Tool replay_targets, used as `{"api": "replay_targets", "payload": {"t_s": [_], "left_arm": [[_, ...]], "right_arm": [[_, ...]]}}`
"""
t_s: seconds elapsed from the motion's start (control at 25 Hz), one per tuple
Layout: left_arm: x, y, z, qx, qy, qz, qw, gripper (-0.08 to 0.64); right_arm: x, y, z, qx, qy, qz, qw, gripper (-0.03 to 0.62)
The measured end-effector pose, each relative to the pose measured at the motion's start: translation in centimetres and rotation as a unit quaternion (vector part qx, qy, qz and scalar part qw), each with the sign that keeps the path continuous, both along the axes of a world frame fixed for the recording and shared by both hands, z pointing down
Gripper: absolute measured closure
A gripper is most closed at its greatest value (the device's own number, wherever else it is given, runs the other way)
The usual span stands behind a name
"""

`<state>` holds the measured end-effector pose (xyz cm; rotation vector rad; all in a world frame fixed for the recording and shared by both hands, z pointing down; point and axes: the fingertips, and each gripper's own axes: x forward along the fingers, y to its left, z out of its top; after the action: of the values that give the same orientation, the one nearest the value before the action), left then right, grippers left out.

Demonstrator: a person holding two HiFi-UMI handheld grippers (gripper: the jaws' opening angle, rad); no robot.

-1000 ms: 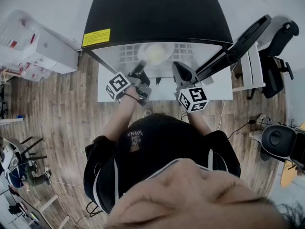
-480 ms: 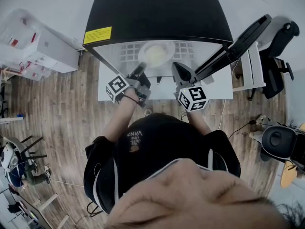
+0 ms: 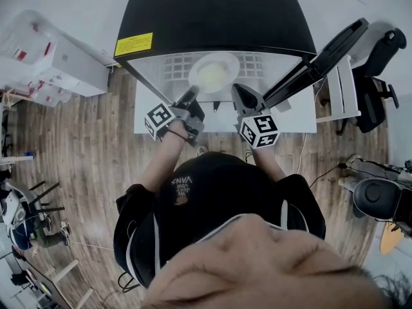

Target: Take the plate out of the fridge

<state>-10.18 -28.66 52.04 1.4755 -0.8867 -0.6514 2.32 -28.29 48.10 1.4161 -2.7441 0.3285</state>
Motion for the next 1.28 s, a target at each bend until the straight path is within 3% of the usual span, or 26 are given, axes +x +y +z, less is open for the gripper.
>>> {"api": "replay_targets", "payload": {"t_s": [0.48, 0.6, 0.68, 1.04, 1.28], "left_arm": [[0.0, 0.6, 0.2, -0.001, 0.002, 0.000, 1.0000, 0.534], [0.0, 0.7, 0.2, 0.000, 0.002, 0.001, 1.0000, 0.534], [-0.1, 0.7, 0.2, 0.001, 0.002, 0.001, 1.0000, 0.534], [-0.1, 0.8, 0.1, 0.001, 0.004, 0.005, 1.0000, 0.534], [-0.1, 0.8, 0.2, 0.003, 0.009, 0.009, 0.9999, 0.534]], "right_arm": [[-0.2, 0.2, 1.2, -0.034, -0.032, -0.011, 0.999, 0.576], [-0.5, 0.2, 1.5, -0.052, -0.043, -0.017, 0.998, 0.506], [-0.6, 0.1, 1.7, -0.063, -0.061, -0.018, 0.996, 0.492], [-0.2, -1.2, 1.9, -0.135, -0.177, -0.013, 0.975, 0.462], [-0.4, -2.2, 2.2, -0.160, -0.214, -0.013, 0.963, 0.462]]}}
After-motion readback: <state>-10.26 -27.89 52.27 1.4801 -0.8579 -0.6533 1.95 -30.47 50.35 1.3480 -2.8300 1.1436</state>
